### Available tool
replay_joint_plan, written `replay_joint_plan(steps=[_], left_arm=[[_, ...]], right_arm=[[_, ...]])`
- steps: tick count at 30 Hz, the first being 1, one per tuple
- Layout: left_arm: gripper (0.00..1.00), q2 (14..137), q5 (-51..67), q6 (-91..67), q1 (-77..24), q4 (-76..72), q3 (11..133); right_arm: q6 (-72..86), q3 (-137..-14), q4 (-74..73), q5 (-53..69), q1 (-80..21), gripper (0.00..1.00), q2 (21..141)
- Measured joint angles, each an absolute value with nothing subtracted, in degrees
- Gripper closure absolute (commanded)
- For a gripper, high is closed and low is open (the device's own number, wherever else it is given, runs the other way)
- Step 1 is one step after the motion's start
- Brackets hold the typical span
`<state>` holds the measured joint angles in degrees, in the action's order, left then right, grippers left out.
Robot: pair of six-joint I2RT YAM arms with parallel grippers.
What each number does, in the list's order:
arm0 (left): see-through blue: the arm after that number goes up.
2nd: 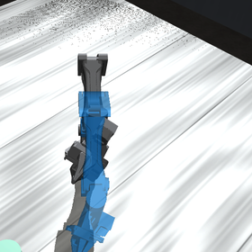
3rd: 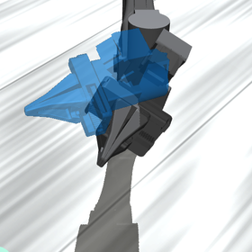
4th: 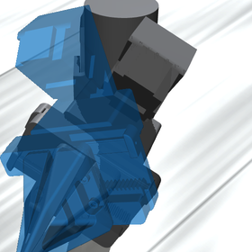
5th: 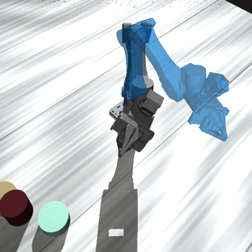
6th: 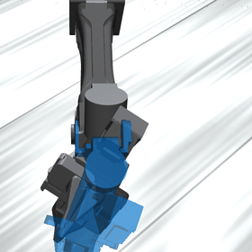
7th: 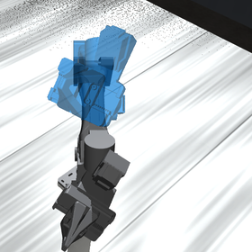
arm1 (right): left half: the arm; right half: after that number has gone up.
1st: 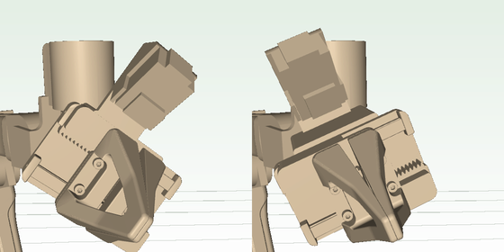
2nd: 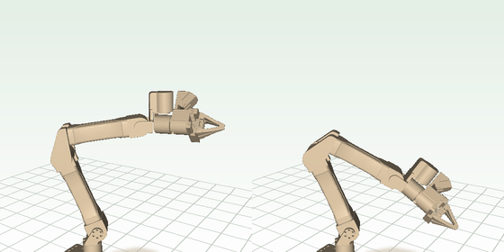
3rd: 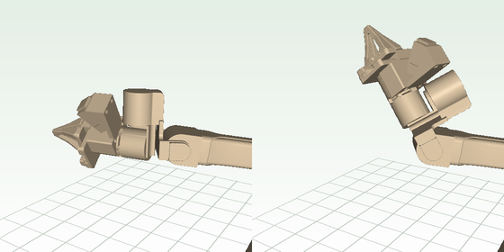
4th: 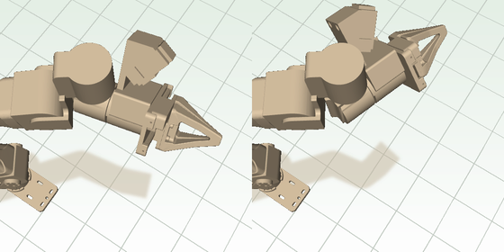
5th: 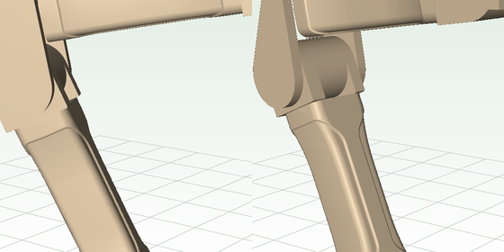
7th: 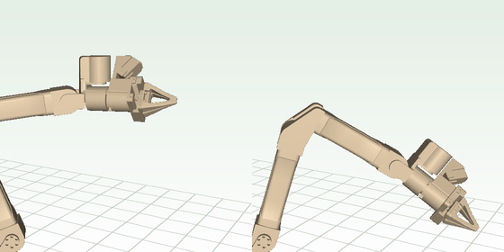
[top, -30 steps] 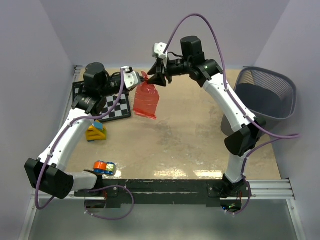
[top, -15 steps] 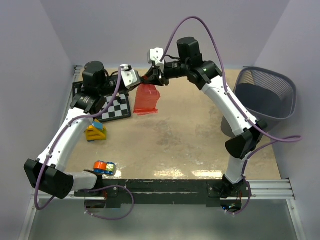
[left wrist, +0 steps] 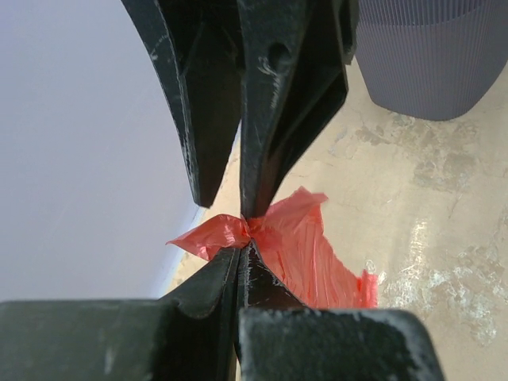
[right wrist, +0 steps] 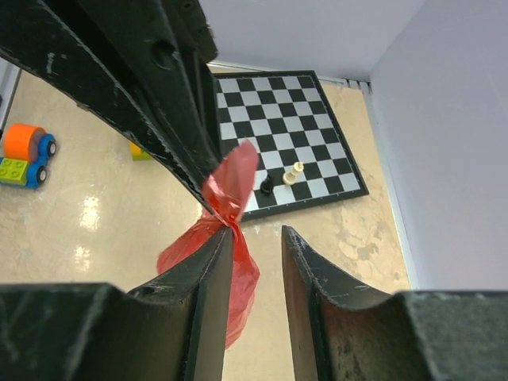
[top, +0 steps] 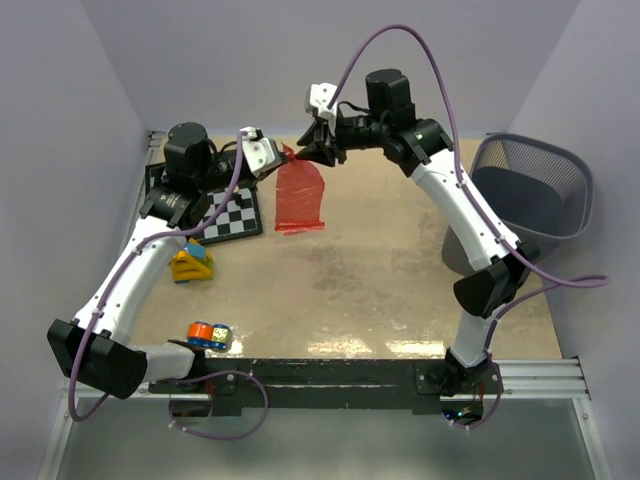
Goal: Put the trash bags into the trash bin
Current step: Unfold the trash bag at the center of the board.
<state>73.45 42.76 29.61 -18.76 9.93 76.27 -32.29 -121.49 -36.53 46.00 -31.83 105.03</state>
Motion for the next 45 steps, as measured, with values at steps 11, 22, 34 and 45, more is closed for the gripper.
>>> replay_joint_plan(steps=[11,22,34,45], left_arm=[[1.0,73.4,42.8,29.5,-18.8,9.9,76.1],[1.0,73.4,42.3,28.9,-18.8,9.2,76.0],[1.0,72.8,41.2,28.0,-18.8,7.5,75.0],[1.0,71.0,40.2,26.3,-18.8,5.1,72.9]], right_arm=[[-29.3,-121.5,-35.2,48.8,-31.2,0.69,104.9],[-28.4,-121.6,-35.2,51.2,-32.4,0.82,104.9],[-27.5,-121.5,-34.6,48.8,-32.4,0.99,104.9],[-27.0,-119.2,-32.5,35.9,-32.2,1.0,104.9]])
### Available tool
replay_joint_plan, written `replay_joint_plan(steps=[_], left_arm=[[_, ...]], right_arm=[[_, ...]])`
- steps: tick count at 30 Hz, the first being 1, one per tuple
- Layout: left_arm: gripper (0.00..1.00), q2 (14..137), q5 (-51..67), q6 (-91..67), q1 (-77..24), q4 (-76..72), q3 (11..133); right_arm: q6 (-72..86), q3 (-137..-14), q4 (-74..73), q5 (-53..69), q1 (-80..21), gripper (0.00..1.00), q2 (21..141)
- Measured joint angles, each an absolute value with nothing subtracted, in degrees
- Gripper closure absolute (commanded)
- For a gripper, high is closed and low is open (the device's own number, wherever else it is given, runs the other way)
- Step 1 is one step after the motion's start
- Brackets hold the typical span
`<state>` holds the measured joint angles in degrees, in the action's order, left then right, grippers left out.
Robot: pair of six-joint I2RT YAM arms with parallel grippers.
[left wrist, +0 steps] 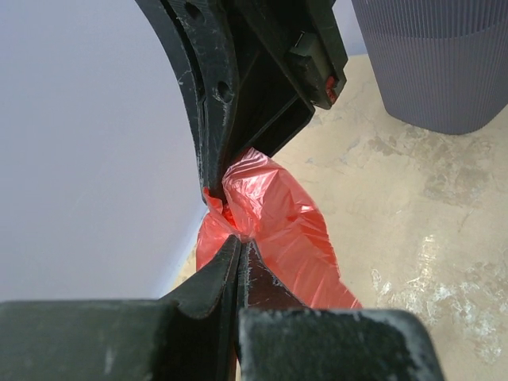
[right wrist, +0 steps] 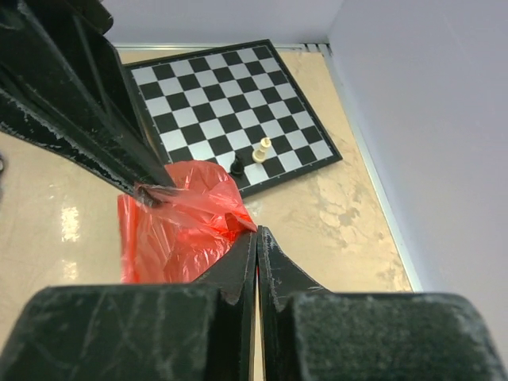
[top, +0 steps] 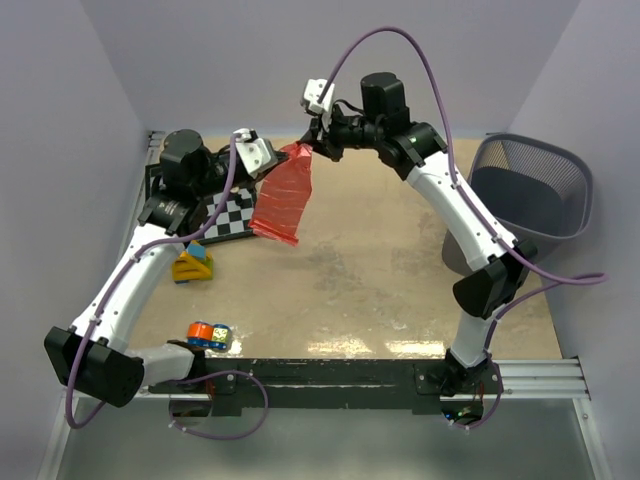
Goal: Put the trash bags into the trash bin
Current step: Unfold the trash bag at the center of the board.
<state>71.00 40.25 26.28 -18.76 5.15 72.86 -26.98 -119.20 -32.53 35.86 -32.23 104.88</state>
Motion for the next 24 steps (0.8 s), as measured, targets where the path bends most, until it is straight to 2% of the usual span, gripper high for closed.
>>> replay_joint_plan(steps=[12,17,20,22,24], left_arm=[[1.0,70.5,39.1,26.1,-18.8,5.1,72.2],[1.0,70.4,37.7,25.9,-18.8,5.3,71.4],[0.84,71.4,36.9,22.7,-18.8,5.2,71.6],[0.69,73.2,37.3,18.3,-18.8,4.9,72.6],[0.66,75.2,37.6,13.6,-18.8,3.3,73.3]], right_arm=[[-27.3,-113.3,-31.3,23.1,-31.5,1.0,104.9],[-27.2,-113.0,-31.3,23.0,-30.3,1.0,104.4],[-27.2,-113.0,-31.2,24.1,-29.9,1.0,103.2],[-26.9,-113.0,-30.8,24.2,-30.0,1.0,102.3],[-26.5,-113.0,-30.1,24.2,-30.0,1.0,101.8]])
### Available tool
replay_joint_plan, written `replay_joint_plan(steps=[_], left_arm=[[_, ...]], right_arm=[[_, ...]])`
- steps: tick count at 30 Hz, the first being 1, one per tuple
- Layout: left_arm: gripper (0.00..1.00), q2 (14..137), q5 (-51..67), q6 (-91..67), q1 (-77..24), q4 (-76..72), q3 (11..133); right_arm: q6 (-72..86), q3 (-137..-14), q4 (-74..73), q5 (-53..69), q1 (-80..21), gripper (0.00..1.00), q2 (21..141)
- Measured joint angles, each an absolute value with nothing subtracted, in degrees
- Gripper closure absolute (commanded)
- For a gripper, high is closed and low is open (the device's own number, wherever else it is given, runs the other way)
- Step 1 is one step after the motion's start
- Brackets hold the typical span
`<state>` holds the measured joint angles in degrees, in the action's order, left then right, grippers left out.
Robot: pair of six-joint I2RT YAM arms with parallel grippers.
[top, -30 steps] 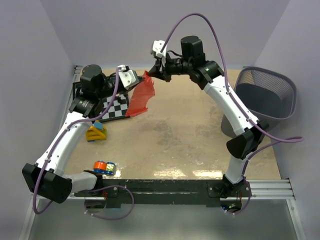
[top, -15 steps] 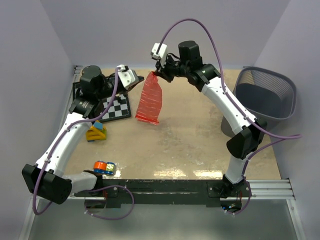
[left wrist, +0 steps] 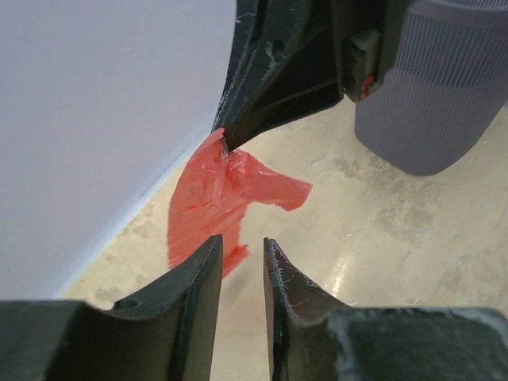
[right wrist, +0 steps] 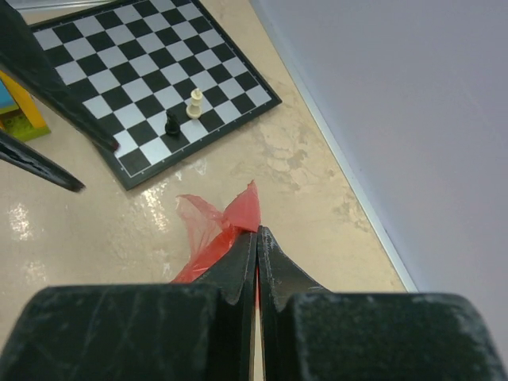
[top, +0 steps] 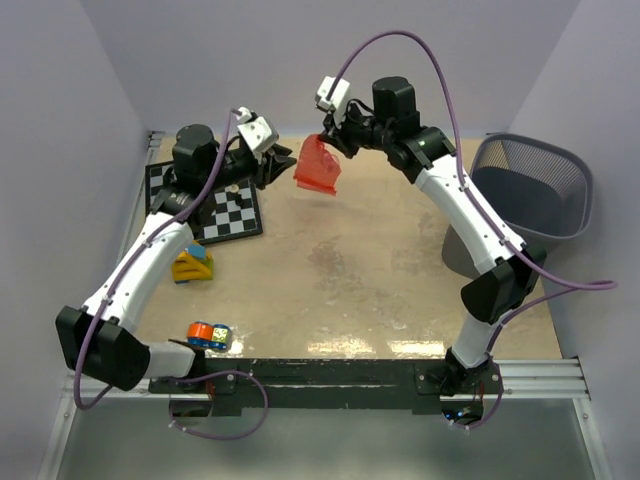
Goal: Put the trash bags into the trash bin
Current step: Unfold the trash bag at the center of the board.
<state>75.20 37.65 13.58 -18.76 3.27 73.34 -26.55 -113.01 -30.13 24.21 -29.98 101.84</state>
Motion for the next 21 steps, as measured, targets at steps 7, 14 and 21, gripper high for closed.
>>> replay_joint_plan(steps=[7,14,21], left_arm=[[0.63,82.0,39.2,-3.6,-18.8,-2.6,76.0],[0.64,85.5,39.6,-13.1,-18.7,-6.1,78.2],[0.92,88.6,40.7,-19.2,-18.7,-9.0,79.4]], right_arm=[[-26.2,-113.1,-29.5,24.1,-30.4,1.0,101.9],[-26.1,-113.1,-29.5,24.1,-30.9,1.0,101.9],[-26.0,-113.1,-29.4,24.1,-31.4,1.0,101.9]])
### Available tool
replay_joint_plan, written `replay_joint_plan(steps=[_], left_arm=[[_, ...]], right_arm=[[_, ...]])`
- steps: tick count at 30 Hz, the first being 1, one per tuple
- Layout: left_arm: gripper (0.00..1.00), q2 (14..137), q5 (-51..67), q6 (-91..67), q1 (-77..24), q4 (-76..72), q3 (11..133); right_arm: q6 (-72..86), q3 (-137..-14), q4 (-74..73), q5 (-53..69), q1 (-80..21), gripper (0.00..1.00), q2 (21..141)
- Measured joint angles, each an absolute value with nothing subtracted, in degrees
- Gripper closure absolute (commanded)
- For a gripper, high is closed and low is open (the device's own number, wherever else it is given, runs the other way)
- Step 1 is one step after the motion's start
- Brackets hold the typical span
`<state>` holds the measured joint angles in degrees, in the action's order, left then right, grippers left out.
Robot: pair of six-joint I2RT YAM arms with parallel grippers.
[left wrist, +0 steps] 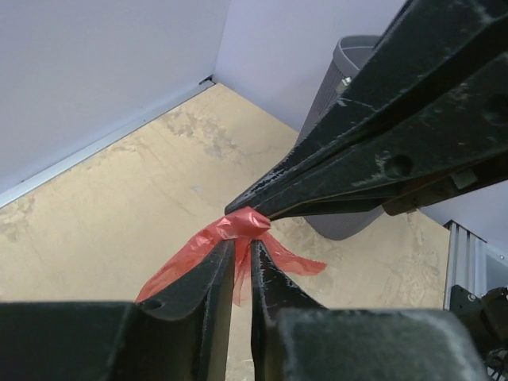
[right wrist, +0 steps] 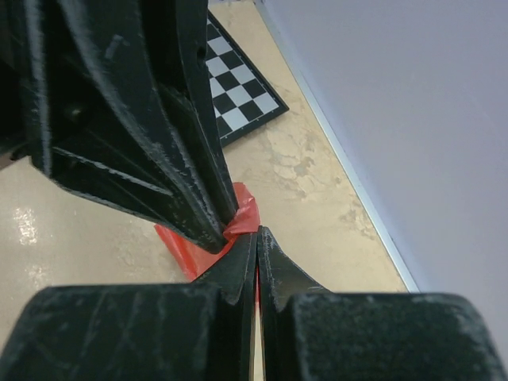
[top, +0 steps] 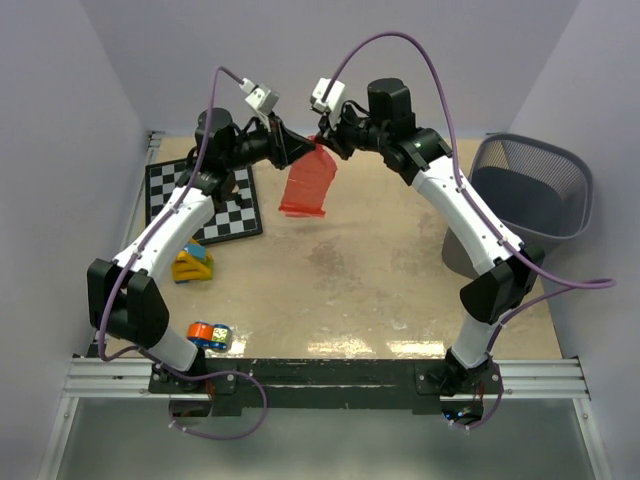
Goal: Put the trash bags into the trash bin
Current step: Unfold the trash bag at the center of the board.
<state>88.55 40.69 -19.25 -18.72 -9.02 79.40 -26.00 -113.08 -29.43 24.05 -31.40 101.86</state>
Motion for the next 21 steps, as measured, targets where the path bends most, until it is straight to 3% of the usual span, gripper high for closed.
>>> replay_joint_plan(steps=[2,12,13,16,21], left_arm=[[1.0,89.6,40.8,-19.6,-18.7,-8.7,79.9],[1.0,90.6,37.1,-15.1,-18.6,-3.8,80.5],[1.0,90.5,36.5,-14.7,-18.6,-3.5,80.5],[1.0,90.1,35.0,-13.9,-18.6,-3.3,80.5],[1.0,88.6,33.6,-13.9,-18.5,-3.4,80.4]], right_arm=[[-25.9,-113.1,-29.2,23.9,-31.4,1.0,101.9],[-24.8,-113.0,-28.7,20.8,-31.1,1.0,101.9],[-24.6,-113.0,-28.6,20.3,-31.0,0.97,101.9],[-22.9,-112.9,-28.6,19.4,-31.0,0.71,101.9],[-17.6,-112.4,-27.6,18.7,-31.0,0.62,101.8]])
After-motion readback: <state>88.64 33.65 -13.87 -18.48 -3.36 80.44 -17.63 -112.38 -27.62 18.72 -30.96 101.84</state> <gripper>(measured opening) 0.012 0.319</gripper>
